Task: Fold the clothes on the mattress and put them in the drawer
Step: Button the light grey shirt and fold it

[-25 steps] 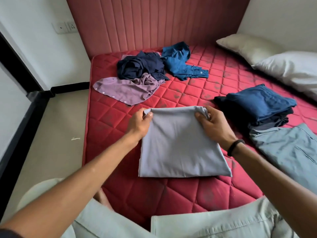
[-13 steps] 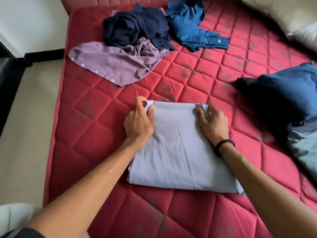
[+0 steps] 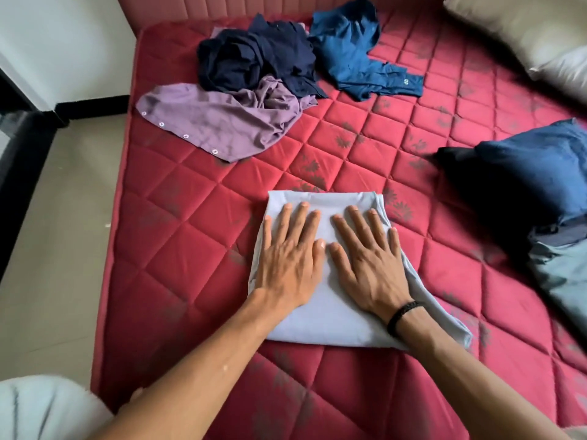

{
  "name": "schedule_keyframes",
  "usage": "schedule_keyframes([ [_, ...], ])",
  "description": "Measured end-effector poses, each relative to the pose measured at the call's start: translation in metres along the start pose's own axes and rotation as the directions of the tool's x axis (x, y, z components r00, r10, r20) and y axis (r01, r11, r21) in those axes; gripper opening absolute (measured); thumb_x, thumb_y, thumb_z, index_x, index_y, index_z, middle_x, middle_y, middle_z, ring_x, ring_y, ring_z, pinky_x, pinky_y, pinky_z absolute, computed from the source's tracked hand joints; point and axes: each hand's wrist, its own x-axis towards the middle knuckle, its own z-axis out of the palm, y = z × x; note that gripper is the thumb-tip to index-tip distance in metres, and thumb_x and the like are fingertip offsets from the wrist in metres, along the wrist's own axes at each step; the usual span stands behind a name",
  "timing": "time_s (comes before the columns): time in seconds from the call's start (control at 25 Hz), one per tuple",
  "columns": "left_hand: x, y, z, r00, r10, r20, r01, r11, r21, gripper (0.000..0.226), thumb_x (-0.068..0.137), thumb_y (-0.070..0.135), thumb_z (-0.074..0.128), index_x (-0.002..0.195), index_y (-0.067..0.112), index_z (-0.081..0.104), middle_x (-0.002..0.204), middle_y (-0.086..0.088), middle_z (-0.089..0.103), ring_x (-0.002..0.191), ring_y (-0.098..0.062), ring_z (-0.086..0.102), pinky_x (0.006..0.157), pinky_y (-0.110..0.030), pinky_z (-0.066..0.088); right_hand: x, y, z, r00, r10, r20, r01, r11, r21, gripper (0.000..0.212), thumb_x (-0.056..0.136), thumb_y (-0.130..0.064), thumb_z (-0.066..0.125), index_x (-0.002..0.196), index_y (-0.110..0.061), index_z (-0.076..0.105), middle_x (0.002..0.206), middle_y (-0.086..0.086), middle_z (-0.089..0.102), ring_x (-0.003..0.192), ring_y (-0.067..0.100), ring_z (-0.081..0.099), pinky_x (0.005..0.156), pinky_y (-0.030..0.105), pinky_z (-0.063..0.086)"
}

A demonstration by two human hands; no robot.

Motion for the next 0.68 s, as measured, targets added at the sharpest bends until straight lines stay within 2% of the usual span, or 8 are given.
schedule_keyframes([
  [0.12, -0.001, 0.0, 0.003, 0.994, -0.103, -0.037, 0.103, 0.995, -0.018, 0.063, 0.106, 0.053, 0.027, 0.161, 0.023, 0.031, 0.171, -0.001, 0.02, 0.159, -0.025, 0.013, 0.122, -0.064, 0.018, 0.005, 0.011, -0.005, 1.0, -0.002, 0.017, 0.001, 1.0, 0.028, 0.071, 0.099, -0.073, 0.018, 0.162, -0.042, 0.015, 0.173, -0.01, -0.001, 0.159, 0.017, -0.006, 0.126, 0.055, 0.007],
  [0.2, -0.007, -0.005, 0.003, 0.987, -0.158, -0.017, 0.157, 0.987, -0.019, 0.063, 0.107, 0.054, 0.024, 0.161, 0.022, 0.03, 0.171, -0.003, 0.018, 0.159, -0.027, 0.013, 0.122, -0.06, 0.02, 0.006, 0.026, -0.01, 0.996, 0.085, 0.027, -0.086, 0.996, 0.039, 0.073, 0.097, -0.077, 0.016, 0.162, -0.046, 0.008, 0.173, -0.008, -0.002, 0.159, 0.02, -0.004, 0.126, 0.053, 0.007],
  [0.28, -0.02, -0.006, -0.003, 0.965, -0.26, -0.027, 0.259, 0.965, -0.043, 0.065, 0.107, 0.053, 0.027, 0.16, 0.016, 0.033, 0.169, -0.014, 0.024, 0.153, -0.036, 0.027, 0.121, -0.054, 0.028, 0.003, 0.044, -0.014, 0.981, 0.18, 0.079, -0.183, 0.983, 0.035, 0.069, 0.097, -0.076, 0.01, 0.161, -0.049, 0.001, 0.173, -0.005, 0.001, 0.159, 0.023, -0.001, 0.127, 0.054, 0.008],
  [0.36, -0.034, 0.002, -0.016, 0.927, -0.37, -0.064, 0.362, 0.926, -0.11, 0.068, 0.105, 0.05, 0.039, 0.153, 0.002, 0.042, 0.152, -0.028, 0.044, 0.135, -0.043, 0.048, 0.112, -0.05, 0.041, -0.002, 0.056, -0.02, 0.969, 0.203, 0.139, -0.207, 0.978, 0.016, 0.062, 0.101, -0.07, 0.01, 0.159, -0.052, -0.002, 0.173, -0.002, 0.004, 0.159, 0.026, 0.001, 0.126, 0.054, 0.011],
  [0.44, -0.047, 0.012, -0.04, 0.901, -0.433, -0.013, 0.426, 0.89, -0.164, 0.07, 0.102, 0.048, 0.051, 0.149, -0.004, 0.045, 0.133, -0.028, 0.056, 0.114, -0.043, 0.058, 0.098, -0.049, 0.048, -0.005, 0.058, -0.035, 0.955, 0.246, 0.163, -0.239, 0.969, -0.065, 0.056, 0.105, -0.061, 0.021, 0.159, -0.052, 0.009, 0.172, 0.004, 0.009, 0.157, 0.031, 0.01, 0.122, 0.056, 0.019],
  [0.52, -0.057, 0.014, -0.064, 0.782, -0.578, 0.231, 0.623, 0.723, -0.299, 0.077, 0.093, 0.056, 0.063, 0.147, 0.003, 0.047, 0.131, -0.019, 0.058, 0.112, -0.042, 0.061, 0.094, -0.045, 0.049, -0.003, 0.038, -0.058, 0.961, 0.243, 0.129, -0.224, 0.963, -0.147, 0.048, 0.105, -0.049, 0.039, 0.153, -0.042, 0.038, 0.167, 0.013, 0.019, 0.152, 0.035, 0.021, 0.116, 0.057, 0.03],
  [0.6, -0.059, 0.012, -0.086, 0.664, -0.588, 0.462, 0.737, 0.409, -0.538, 0.076, 0.069, 0.058, 0.082, 0.125, 0.009, 0.066, 0.12, -0.011, 0.07, 0.108, -0.034, 0.068, 0.095, -0.042, 0.054, -0.006, -0.005, -0.087, 0.978, 0.178, 0.108, -0.163, 0.978, -0.131, 0.044, 0.101, -0.053, 0.046, 0.131, -0.024, 0.06, 0.153, 0.017, 0.045, 0.142, 0.036, 0.043, 0.108, 0.051, 0.042],
  [0.68, -0.054, 0.014, -0.097, 0.667, -0.509, 0.544, 0.669, 0.087, -0.738, 0.069, 0.049, 0.049, 0.09, 0.103, 0.009, 0.077, 0.096, -0.006, 0.079, 0.09, -0.027, 0.075, 0.09, -0.05, 0.06, -0.015, -0.064, -0.132, 0.952, 0.142, 0.273, -0.189, 0.97, 0.153, 0.069, 0.096, -0.073, 0.04, 0.114, -0.012, 0.065, 0.114, 0.011, 0.07, 0.107, 0.035, 0.068, 0.086, 0.045, 0.058],
])
